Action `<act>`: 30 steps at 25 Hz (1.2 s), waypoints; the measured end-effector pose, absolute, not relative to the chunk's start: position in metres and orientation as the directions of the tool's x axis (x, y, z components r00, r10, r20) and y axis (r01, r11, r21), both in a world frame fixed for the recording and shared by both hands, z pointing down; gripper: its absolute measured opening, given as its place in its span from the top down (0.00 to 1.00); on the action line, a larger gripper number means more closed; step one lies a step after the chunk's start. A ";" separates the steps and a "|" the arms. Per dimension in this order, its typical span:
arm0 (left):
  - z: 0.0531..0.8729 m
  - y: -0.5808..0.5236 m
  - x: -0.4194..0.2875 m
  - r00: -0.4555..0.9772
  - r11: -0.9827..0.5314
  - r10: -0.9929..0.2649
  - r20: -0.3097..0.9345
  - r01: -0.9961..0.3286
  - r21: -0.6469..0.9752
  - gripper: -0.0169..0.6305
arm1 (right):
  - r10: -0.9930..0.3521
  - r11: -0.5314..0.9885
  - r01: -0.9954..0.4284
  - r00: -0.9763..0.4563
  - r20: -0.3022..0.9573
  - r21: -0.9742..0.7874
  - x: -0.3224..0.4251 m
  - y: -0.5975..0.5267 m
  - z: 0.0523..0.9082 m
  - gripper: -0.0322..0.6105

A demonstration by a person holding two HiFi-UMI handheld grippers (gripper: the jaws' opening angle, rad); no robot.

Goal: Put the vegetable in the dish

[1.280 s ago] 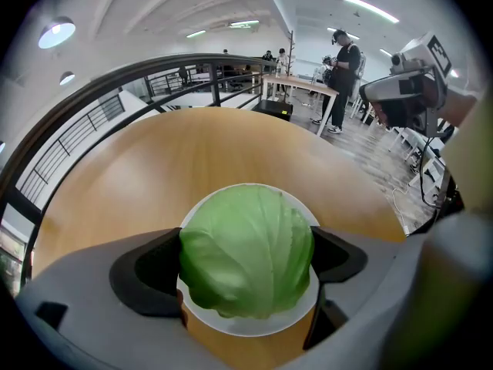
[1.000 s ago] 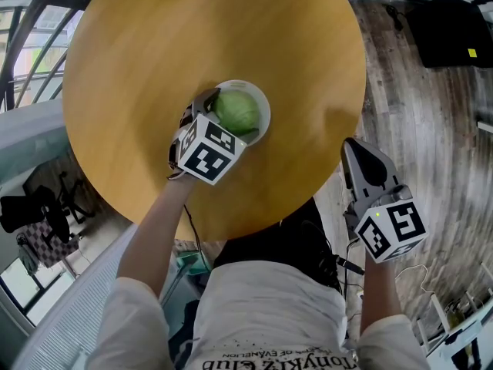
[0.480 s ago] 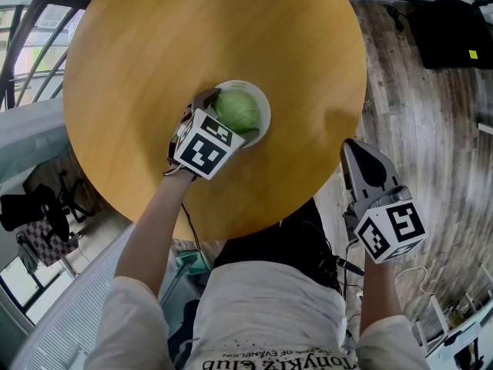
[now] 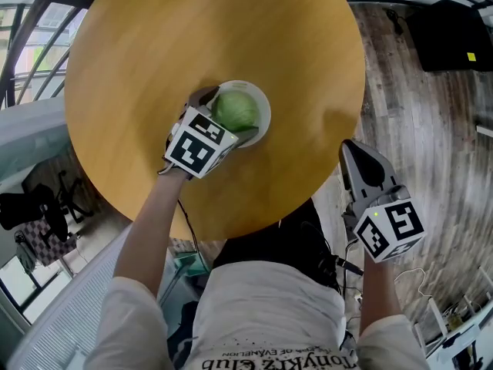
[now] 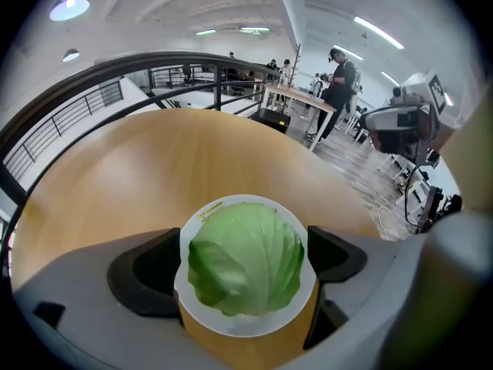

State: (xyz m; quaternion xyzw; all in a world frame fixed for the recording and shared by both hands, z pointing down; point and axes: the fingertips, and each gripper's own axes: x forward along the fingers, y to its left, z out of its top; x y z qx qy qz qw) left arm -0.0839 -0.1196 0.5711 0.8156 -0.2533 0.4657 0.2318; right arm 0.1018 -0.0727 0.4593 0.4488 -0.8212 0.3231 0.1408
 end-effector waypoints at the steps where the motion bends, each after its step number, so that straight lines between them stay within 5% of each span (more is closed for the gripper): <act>1: 0.567 -0.120 -0.083 0.446 -0.758 -0.205 0.871 -0.635 0.147 0.20 | -0.646 0.392 -0.827 -0.559 0.520 -0.402 0.102 -0.072 0.458 0.93; 13: 0.477 -0.096 -0.093 0.506 -0.713 -0.390 0.769 -0.694 0.095 0.22 | -0.652 0.477 -0.810 -0.586 0.481 -0.341 0.092 -0.064 0.404 0.92; 23: 0.355 -0.033 -0.104 0.525 -0.593 -0.637 0.565 -0.802 0.076 0.79 | -0.651 0.558 -0.783 -0.619 0.439 -0.276 0.071 -0.030 0.343 0.93; 30: 0.321 0.023 -0.098 0.533 -0.535 -0.681 0.502 -0.830 0.156 0.92 | -0.651 0.593 -0.765 -0.638 0.411 -0.250 0.053 -0.003 0.316 0.93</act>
